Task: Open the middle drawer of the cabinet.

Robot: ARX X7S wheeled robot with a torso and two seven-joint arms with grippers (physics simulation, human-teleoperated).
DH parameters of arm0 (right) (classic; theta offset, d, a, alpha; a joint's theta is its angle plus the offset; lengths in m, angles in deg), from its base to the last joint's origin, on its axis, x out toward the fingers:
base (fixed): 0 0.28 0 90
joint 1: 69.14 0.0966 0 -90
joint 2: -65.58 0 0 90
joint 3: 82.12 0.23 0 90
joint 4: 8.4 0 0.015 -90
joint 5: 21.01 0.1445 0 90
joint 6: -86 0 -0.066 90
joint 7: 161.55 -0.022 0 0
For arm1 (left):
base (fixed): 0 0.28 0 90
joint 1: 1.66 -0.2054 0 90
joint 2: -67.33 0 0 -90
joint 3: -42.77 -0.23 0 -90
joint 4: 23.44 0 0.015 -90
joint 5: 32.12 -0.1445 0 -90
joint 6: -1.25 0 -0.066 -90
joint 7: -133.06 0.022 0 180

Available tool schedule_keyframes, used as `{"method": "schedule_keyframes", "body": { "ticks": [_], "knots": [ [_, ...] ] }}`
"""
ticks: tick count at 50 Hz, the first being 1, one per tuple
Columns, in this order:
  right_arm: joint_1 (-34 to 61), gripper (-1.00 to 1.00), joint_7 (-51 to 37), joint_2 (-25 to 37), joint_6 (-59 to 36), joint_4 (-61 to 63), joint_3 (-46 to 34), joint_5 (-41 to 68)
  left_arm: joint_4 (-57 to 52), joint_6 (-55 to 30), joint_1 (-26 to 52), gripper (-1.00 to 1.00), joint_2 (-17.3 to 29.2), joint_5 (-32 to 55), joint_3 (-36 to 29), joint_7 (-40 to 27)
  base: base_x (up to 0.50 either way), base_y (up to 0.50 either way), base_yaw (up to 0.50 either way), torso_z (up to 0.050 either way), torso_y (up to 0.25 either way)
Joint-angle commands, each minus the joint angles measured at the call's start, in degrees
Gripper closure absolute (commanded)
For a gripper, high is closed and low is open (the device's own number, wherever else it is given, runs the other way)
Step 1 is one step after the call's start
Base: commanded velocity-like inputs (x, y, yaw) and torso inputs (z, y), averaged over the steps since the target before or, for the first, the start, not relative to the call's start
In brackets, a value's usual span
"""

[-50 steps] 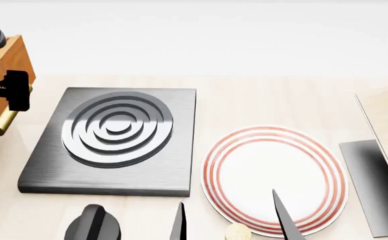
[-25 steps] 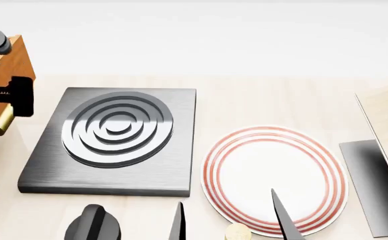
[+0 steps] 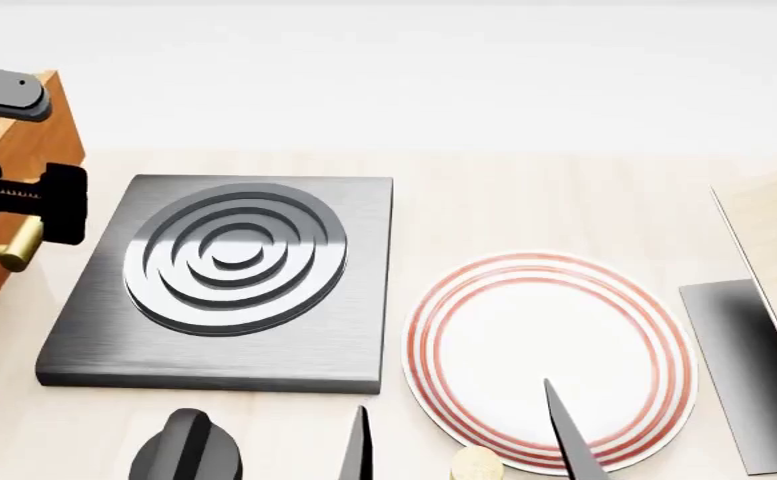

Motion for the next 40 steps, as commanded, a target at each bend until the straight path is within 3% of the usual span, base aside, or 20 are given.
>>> {"method": "schedule_keyframes", "body": {
  "ticks": [1,26,40],
  "knots": [
    [-0.07,-1.0,1.2,-0.81,0.7,-0.09,1.75,-0.69,-8.53,-5.15,-2.61,-1.0,-1.85,0.92,3.55,0.8,0.0,0.0,0.0,0.0,0.0],
    [0.32,-1.0,0.91,-0.52,0.27,0.06,1.52,-0.22,-28.25,-15.48,-9.37,-1.0,-1.91,5.7,6.39,-6.2,0.0,0.0,0.0,0.0,0.0],
    [-0.04,-1.0,0.58,-0.11,0.33,0.5,1.36,-0.37,-28.19,-15.19,-10.64,-1.0,-4.28,6.12,7.22,-9.15,0.0,0.0,0.0,0.0,0.0]
  ]
}}
